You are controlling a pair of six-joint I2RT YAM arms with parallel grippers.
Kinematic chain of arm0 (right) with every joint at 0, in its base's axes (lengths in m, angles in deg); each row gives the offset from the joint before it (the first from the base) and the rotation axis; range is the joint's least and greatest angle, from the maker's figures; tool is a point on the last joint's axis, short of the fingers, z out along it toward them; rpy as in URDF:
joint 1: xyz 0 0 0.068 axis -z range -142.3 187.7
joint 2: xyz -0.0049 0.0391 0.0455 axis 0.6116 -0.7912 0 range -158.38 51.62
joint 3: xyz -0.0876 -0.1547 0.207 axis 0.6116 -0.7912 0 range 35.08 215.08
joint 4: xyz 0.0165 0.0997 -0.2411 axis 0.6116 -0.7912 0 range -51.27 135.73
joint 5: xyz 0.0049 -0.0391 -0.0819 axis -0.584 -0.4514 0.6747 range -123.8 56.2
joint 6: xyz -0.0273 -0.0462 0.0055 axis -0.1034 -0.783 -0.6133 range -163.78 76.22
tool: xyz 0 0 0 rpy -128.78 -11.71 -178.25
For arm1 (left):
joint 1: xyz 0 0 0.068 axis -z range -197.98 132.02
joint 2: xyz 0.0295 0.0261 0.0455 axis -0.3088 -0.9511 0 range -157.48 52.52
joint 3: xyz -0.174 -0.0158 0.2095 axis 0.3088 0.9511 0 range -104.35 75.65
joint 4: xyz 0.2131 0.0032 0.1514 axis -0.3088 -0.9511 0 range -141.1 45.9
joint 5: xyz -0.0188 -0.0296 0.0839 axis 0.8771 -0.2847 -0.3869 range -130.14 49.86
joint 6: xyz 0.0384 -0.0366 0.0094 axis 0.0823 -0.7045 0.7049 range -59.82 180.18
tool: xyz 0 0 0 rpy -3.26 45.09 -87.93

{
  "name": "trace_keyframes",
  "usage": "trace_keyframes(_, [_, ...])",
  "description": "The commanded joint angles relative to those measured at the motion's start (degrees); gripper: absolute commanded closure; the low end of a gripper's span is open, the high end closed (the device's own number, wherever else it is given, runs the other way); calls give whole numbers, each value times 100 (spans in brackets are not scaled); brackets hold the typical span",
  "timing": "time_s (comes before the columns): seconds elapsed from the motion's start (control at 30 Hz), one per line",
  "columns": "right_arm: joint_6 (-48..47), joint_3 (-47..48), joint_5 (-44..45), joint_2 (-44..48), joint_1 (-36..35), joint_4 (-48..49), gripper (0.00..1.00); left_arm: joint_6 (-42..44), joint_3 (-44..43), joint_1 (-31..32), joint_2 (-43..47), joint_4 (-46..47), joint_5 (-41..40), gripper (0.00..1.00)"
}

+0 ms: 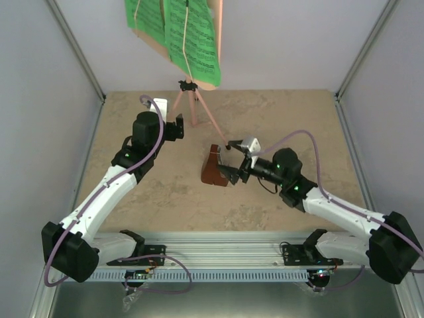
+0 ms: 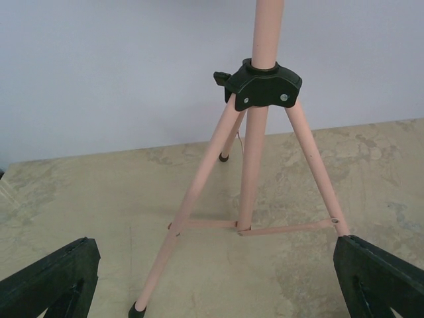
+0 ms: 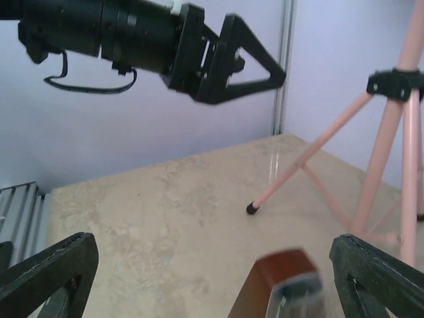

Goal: Pack up the instrument practice props

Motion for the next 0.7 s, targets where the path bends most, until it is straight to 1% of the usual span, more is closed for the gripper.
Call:
trace_keyframes(0.0, [-820, 827, -824, -709, 243, -838, 2, 135, 66, -15, 76, 91, -229, 1])
trace_keyframes(0.1, [-862, 1236, -1457, -1275, 652, -747, 2, 170, 86, -14, 47, 109, -293, 1])
trace_keyframes(0.23, [-1126, 1848, -1761, -1988, 869, -1043, 2, 172, 64, -14, -33, 98, -185, 1])
trace_keyframes(0.3, [-1194, 2107, -2077, -2363, 976, -1193, 3, 166, 46, -16, -61, 82, -136, 1])
trace_keyframes(0.5, [-1276, 2503, -2810, -3080, 1033, -1392, 6, 151, 20, -14, -136, 72, -57, 1])
trace_keyframes(0.67, [-1209, 2722, -3206, -3500, 1021, -1545, 12, 184, 14, -17, -185, 59, -104, 1])
